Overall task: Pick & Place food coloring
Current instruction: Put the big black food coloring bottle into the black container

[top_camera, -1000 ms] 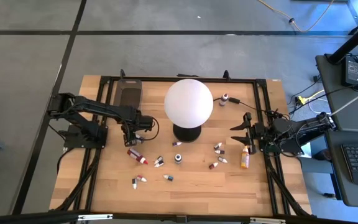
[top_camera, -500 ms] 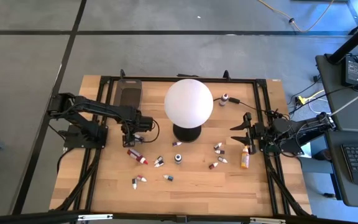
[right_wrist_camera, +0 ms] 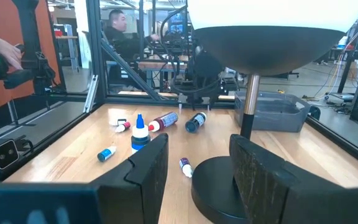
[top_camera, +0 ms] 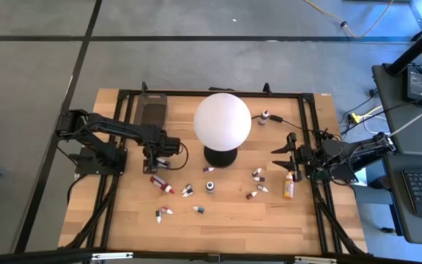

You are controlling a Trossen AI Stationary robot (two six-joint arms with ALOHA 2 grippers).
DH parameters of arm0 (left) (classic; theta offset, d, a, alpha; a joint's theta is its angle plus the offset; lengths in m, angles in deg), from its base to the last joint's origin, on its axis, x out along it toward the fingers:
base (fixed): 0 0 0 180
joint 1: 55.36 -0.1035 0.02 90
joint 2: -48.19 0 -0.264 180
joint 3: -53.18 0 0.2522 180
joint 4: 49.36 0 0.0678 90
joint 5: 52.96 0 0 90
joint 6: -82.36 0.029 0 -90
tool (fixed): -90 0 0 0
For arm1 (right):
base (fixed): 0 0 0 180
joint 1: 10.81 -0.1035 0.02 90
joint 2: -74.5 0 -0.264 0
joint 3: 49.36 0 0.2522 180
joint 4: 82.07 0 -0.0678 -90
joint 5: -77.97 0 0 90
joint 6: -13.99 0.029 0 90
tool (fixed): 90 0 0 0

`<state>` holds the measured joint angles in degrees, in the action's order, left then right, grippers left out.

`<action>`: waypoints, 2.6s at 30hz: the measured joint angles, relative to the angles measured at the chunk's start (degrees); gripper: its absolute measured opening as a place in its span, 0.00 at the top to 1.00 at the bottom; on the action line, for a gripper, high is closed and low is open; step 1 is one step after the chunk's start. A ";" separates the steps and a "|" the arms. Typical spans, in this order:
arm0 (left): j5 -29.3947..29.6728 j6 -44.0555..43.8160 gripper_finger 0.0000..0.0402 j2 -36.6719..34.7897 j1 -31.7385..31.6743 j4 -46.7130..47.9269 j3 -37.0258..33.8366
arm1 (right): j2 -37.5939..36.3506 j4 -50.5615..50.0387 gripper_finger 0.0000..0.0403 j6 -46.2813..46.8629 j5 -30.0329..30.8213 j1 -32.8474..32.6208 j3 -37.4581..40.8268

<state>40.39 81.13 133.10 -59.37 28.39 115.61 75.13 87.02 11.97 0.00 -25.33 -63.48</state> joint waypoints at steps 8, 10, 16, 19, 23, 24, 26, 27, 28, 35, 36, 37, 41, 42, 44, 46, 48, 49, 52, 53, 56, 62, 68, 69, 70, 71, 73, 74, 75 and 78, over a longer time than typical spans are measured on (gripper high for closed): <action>1.21 -0.93 0.44 0.00 2.01 -4.57 -5.15 | 0.00 0.02 0.57 -0.02 0.00 -0.02 0.00; 2.39 -1.46 0.44 0.00 2.58 -4.71 -5.22 | -0.02 0.00 0.57 -0.02 0.00 0.00 0.00; 4.23 -1.92 0.47 0.00 3.65 -4.90 -5.19 | 0.00 0.02 0.57 -0.04 0.00 0.00 0.00; 4.20 -1.59 0.51 0.65 3.95 -5.59 -5.19 | 0.00 0.01 0.57 -0.03 0.00 -0.01 0.00; 4.24 -0.80 0.56 3.37 4.00 -6.71 -5.17 | 0.00 0.01 0.57 -0.02 0.00 -0.02 0.00; 4.26 -0.23 0.57 4.31 4.00 -6.63 -5.16 | 0.00 0.02 0.57 -0.02 0.01 0.00 0.00; 4.26 0.48 0.58 6.32 3.98 -6.67 -5.19 | 0.00 0.00 0.57 -0.02 0.00 0.00 0.00; 4.18 0.80 0.59 7.29 3.98 -6.66 -5.04 | 0.00 0.02 0.57 -0.02 0.00 0.00 0.00; 4.08 1.06 0.60 8.05 4.00 -6.58 -4.86 | -0.01 0.00 0.57 -0.02 0.00 -0.02 0.00; 3.81 1.07 0.70 10.07 4.02 -5.98 -4.07 | 0.00 0.02 0.57 -0.03 0.02 -0.02 0.00; 3.82 1.07 0.71 9.87 4.00 -5.79 -3.81 | 0.00 0.00 0.57 -0.02 0.00 -0.02 0.00; 3.89 1.05 0.71 9.53 4.00 -5.78 -3.59 | 0.00 0.02 0.57 -0.04 0.00 -0.02 0.00; 4.80 0.26 0.71 8.75 3.97 -2.79 -2.48 | 0.02 0.02 0.57 -0.03 0.02 -0.01 0.00; 4.98 -0.43 0.71 8.52 3.96 -2.00 -2.21 | 0.02 0.02 0.57 -0.02 0.02 -0.02 0.00; 5.14 -1.99 0.71 7.72 3.96 0.28 -1.69 | 0.02 0.02 0.57 -0.04 0.03 0.00 0.00; 5.78 -4.03 0.70 6.78 3.98 2.86 -0.91 | 0.02 0.02 0.57 -0.04 0.03 -0.02 0.00; 7.00 -5.98 0.70 6.00 3.99 5.24 0.18 | 0.02 0.02 0.57 -0.08 0.04 -0.02 0.00; 7.51 -6.56 0.70 5.61 3.98 6.71 0.84 | 0.02 0.02 0.57 -0.11 0.04 -0.02 0.00; 7.96 -7.16 0.71 5.35 3.98 11.99 3.44 | 0.02 0.02 0.57 -0.19 0.04 -0.02 -0.01; 8.33 -7.28 0.71 5.35 3.99 13.51 4.42 | 0.02 0.02 0.57 -0.19 0.04 -0.02 0.00; 10.38 -9.00 0.70 5.33 4.70 17.97 7.40 | 0.02 0.02 0.57 -0.15 0.04 -0.02 -0.02; 10.63 -16.42 0.71 5.31 7.90 26.19 13.40 | 0.02 0.02 0.57 -0.19 0.04 0.00 0.00; 10.54 -17.16 0.69 5.88 12.38 26.06 16.26 | 0.02 0.02 0.57 -1.36 0.04 -0.01 -0.01; 10.46 -17.43 0.69 6.02 13.04 25.84 16.46 | 0.00 0.02 0.57 -1.36 0.04 -0.02 0.00; 10.43 -17.69 0.70 6.03 13.66 25.91 16.71 | 0.00 0.02 0.57 -1.35 0.04 -0.01 0.00; 10.47 -18.07 0.70 5.98 14.31 26.05 17.02 | 0.00 0.02 0.57 -1.30 0.04 -0.02 0.00; 10.49 -19.13 0.70 5.95 15.66 26.03 17.09 | 0.00 0.02 0.57 -1.26 0.04 -0.02 0.00; 10.51 -19.77 0.70 5.97 16.45 26.01 17.09 | 0.00 0.02 0.57 -1.26 0.04 -0.02 -0.01; 10.54 -20.51 0.70 5.95 17.27 26.04 17.09 | 0.00 0.03 0.57 -1.26 0.04 -0.02 -0.02; 10.67 -22.03 0.69 5.95 19.62 24.38 17.09 | 0.00 0.02 0.57 -1.29 0.04 -0.02 0.00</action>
<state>51.06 59.10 139.04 -39.75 52.77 132.70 75.13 87.05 10.68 0.05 -25.35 -63.48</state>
